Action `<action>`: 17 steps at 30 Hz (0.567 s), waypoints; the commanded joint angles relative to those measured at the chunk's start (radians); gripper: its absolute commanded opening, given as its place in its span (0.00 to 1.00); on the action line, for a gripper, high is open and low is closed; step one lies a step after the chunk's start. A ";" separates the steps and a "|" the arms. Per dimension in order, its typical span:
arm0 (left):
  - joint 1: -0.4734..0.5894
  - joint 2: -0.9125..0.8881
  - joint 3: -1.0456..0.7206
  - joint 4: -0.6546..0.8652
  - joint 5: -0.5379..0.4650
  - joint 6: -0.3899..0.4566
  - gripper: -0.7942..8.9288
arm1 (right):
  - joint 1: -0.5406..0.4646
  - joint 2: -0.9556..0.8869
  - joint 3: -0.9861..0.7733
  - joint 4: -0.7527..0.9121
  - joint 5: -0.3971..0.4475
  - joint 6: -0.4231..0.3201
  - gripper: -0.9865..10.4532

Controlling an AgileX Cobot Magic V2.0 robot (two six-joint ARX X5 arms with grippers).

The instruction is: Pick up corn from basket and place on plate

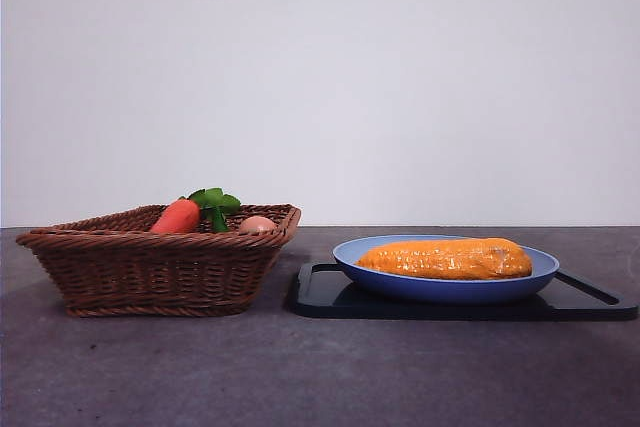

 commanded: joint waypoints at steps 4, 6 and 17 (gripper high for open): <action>0.004 -0.001 -0.027 -0.007 0.000 -0.002 0.09 | 0.006 -0.071 -0.101 0.030 0.052 0.037 0.09; 0.004 -0.001 -0.027 -0.007 0.000 -0.002 0.09 | 0.006 -0.084 -0.127 0.030 0.088 0.056 0.09; 0.004 -0.001 -0.027 -0.007 0.000 -0.002 0.09 | 0.006 -0.126 -0.177 -0.034 0.110 0.077 0.09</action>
